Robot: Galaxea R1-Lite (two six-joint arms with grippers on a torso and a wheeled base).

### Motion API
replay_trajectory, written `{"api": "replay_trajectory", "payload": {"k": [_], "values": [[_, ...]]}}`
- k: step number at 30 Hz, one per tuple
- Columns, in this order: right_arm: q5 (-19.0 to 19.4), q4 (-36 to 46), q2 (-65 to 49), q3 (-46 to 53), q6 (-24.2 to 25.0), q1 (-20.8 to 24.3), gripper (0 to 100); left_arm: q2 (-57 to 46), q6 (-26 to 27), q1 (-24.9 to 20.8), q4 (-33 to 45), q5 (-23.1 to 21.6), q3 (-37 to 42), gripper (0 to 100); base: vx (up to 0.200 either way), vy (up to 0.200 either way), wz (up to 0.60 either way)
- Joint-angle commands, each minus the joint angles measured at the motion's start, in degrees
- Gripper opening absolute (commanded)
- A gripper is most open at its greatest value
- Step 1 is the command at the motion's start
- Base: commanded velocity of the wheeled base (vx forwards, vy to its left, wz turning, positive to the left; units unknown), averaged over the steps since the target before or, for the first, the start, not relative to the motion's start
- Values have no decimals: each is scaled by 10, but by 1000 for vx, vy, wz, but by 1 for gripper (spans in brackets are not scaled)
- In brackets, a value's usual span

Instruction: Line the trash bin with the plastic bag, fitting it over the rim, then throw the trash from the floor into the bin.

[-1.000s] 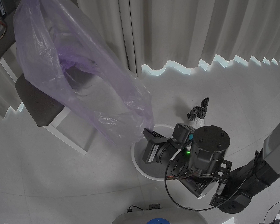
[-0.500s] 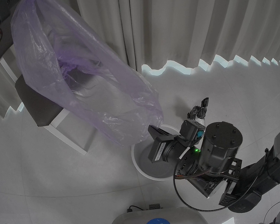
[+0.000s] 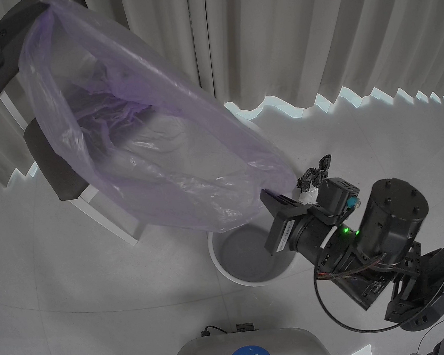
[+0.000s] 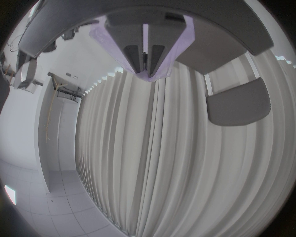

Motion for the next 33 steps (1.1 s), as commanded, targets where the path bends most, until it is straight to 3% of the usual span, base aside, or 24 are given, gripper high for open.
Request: {"api": "replay_trajectory", "payload": {"k": [1,11,22,33], "values": [[-11,25,-51,13,-5,-5,0,-28,-5,0,35,-18,26,0,0,0,0],[-11,80,-135,59,-9,-35,0,-28,-29,-6,41,-46,60,0,0,0,0],[-1,187,-239,99,-10,-62,0,1,-30,-20,39,-46,70,0,0,0,0],[22,244,-320,128,-10,-85,0,28,-43,-31,37,-47,80,0,0,0,0]]}}
